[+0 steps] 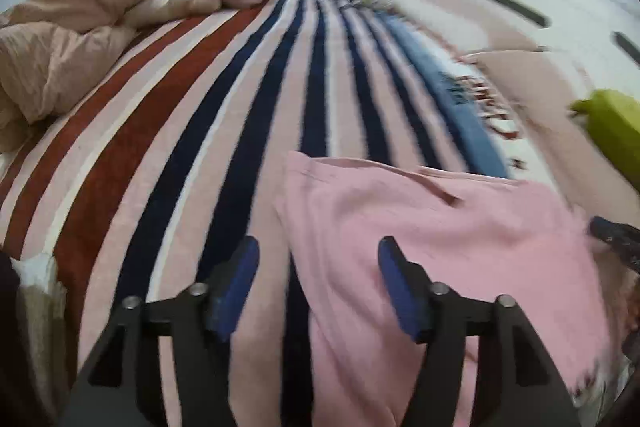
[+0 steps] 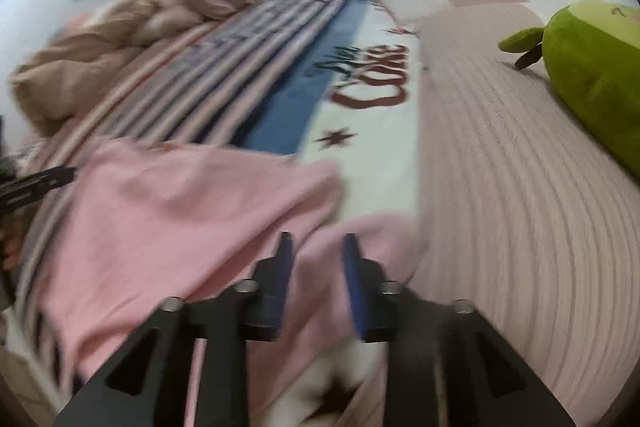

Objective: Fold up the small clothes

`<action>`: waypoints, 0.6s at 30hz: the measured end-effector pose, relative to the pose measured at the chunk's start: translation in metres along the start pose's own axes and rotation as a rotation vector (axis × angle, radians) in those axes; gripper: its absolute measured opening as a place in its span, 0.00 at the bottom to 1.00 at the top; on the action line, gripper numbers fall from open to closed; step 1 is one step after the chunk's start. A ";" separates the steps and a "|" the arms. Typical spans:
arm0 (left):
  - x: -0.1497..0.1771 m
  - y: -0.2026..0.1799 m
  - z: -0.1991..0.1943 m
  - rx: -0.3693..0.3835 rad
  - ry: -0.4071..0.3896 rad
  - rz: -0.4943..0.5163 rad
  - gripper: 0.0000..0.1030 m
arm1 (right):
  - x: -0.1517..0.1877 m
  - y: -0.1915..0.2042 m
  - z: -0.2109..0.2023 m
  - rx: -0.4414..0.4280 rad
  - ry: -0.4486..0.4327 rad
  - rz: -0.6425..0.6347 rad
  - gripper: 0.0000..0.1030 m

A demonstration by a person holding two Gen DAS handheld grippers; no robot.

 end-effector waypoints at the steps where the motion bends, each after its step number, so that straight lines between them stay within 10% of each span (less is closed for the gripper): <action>1: 0.006 -0.007 -0.009 0.019 -0.004 0.011 0.70 | 0.011 0.010 -0.017 -0.046 -0.013 -0.006 0.30; 7: 0.071 -0.045 -0.062 0.160 -0.021 -0.021 0.82 | 0.060 0.070 -0.078 -0.217 -0.085 -0.043 0.34; 11: 0.117 -0.051 -0.067 0.269 -0.034 -0.175 0.82 | 0.079 0.120 -0.101 -0.287 -0.140 -0.091 0.13; 18: 0.159 -0.067 -0.038 0.405 -0.058 -0.323 0.82 | 0.091 0.171 -0.080 -0.286 -0.110 -0.117 0.13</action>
Point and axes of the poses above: each gripper's, at about its wrist camera, not at the fingertips, and z roughly the way its jaws point, y to its left, x to its underside, the point moved 9 cm from there along z, roughly the way its jaws point, and after that the axes turned 14 degrees about x, right-handed, at the moved point
